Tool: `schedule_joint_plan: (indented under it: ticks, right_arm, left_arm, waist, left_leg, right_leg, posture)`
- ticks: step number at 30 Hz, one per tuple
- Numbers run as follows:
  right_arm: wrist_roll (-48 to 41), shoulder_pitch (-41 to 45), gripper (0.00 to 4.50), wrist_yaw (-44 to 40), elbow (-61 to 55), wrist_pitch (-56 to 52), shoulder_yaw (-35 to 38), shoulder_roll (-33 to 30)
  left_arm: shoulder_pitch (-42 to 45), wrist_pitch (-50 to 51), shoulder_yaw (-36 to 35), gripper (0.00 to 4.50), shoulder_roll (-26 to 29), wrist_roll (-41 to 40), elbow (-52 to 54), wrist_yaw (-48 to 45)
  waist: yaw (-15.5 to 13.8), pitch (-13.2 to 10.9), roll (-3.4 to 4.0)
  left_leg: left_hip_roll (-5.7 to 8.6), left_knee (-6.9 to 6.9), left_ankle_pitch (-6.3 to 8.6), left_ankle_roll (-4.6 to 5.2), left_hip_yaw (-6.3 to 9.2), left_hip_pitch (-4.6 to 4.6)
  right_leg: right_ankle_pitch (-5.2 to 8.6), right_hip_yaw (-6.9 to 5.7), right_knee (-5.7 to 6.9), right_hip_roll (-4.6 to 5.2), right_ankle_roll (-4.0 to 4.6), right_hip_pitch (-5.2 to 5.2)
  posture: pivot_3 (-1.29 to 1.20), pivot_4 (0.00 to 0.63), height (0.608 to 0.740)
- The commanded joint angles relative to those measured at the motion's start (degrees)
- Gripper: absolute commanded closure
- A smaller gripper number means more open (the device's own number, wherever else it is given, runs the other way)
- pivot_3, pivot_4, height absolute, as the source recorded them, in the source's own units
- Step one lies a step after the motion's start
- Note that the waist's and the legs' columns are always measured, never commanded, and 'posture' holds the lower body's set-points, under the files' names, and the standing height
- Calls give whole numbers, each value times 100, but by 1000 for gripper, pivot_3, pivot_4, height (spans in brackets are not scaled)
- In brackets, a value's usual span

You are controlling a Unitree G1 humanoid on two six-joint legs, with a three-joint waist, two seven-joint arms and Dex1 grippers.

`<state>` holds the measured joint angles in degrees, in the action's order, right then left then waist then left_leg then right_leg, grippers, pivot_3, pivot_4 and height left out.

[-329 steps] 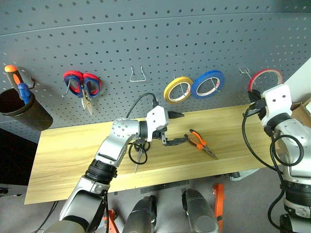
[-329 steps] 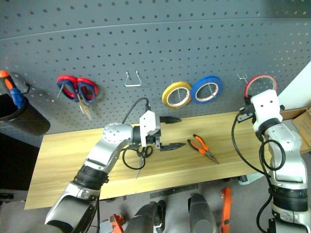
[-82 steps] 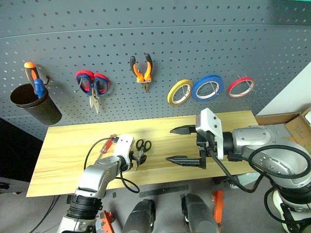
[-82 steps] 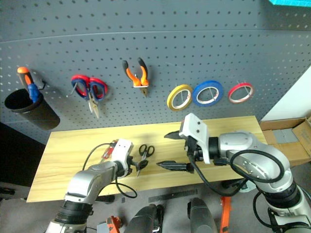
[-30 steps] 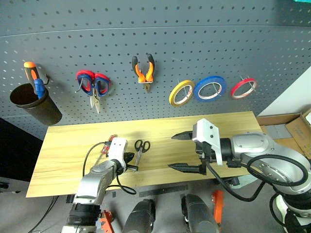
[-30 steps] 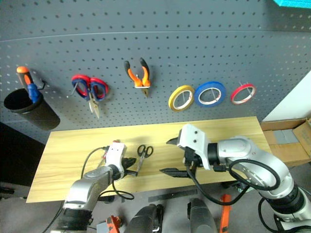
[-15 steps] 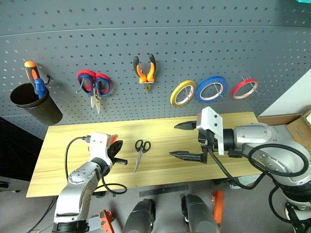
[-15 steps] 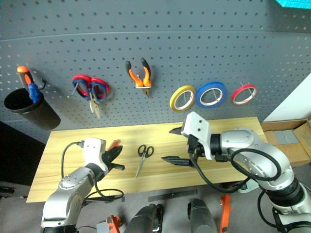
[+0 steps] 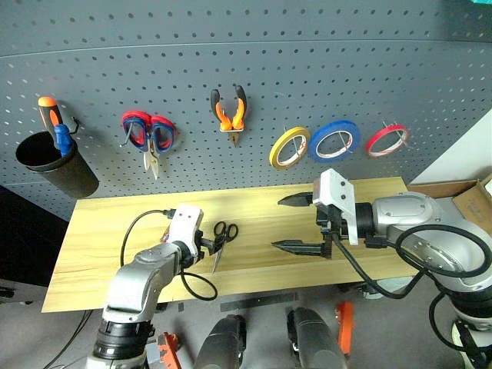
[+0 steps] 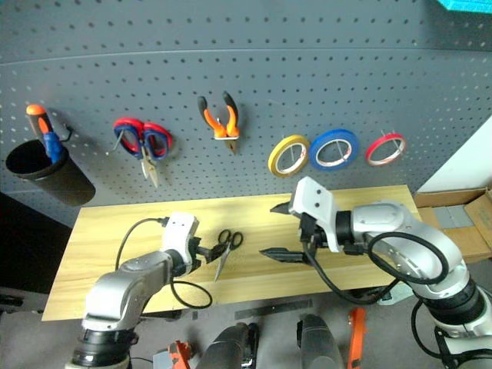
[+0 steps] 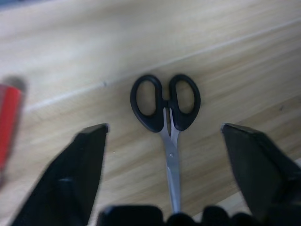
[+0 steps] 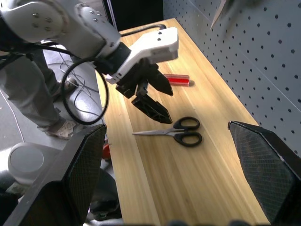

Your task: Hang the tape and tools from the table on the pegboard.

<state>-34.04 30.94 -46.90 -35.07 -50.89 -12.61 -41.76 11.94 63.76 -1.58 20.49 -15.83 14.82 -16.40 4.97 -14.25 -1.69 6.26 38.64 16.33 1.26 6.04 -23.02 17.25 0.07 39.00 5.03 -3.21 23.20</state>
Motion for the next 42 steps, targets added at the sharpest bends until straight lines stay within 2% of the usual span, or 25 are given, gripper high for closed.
schedule_joint_plan:
  ticks: [1,8,15,30,33,42]
  right_arm:
    - [-101,36,0,0,-272,-69,80,-24]
    - [-18,62,0,-23,-279,122,-6,82]
    - [615,-9,0,-219,-269,732,-460,-14]
    - [681,-82,0,-196,-326,631,-516,39]
    - [659,-86,0,-208,-324,612,-508,44]
    - [676,-109,0,-215,-328,602,-490,31]
  left_arm:
    - [158,259,95,453,6,-80,-120,-75]
    - [287,370,223,453,-63,-47,-619,-130]
    - [302,210,404,453,-65,33,-927,-146]
    - [552,-219,752,453,-98,213,-1554,-297]
    - [531,-279,913,1016,-62,257,-1557,-374]
    - [409,-377,713,4034,-91,249,-1650,-335]
  waist:
    - [1,-3,-1]
    - [1,-8,-1]
    - [0,-19,-3]
    - [0,-20,-2]
    - [0,-20,-2]
    - [0,-20,-2]
  left_leg:
    - [0,0,0,0,0,-1]
    - [0,1,1,0,0,-1]
    - [0,2,1,0,0,-1]
    - [0,5,1,0,1,0]
    - [0,5,1,0,0,0]
    - [0,5,1,0,1,0]
  right_leg:
    - [0,-1,0,0,0,0]
    - [0,0,-1,1,0,0]
    - [0,1,-2,1,0,0]
    - [0,-1,-1,1,0,-3]
    - [0,1,-1,1,0,-3]
    - [0,0,-1,1,0,-2]
  posture:
    - [-227,274,740]
    - [-236,280,740]
    - [-244,283,740]
    - [-252,283,740]
    - [-253,281,740]
    - [-255,274,740]
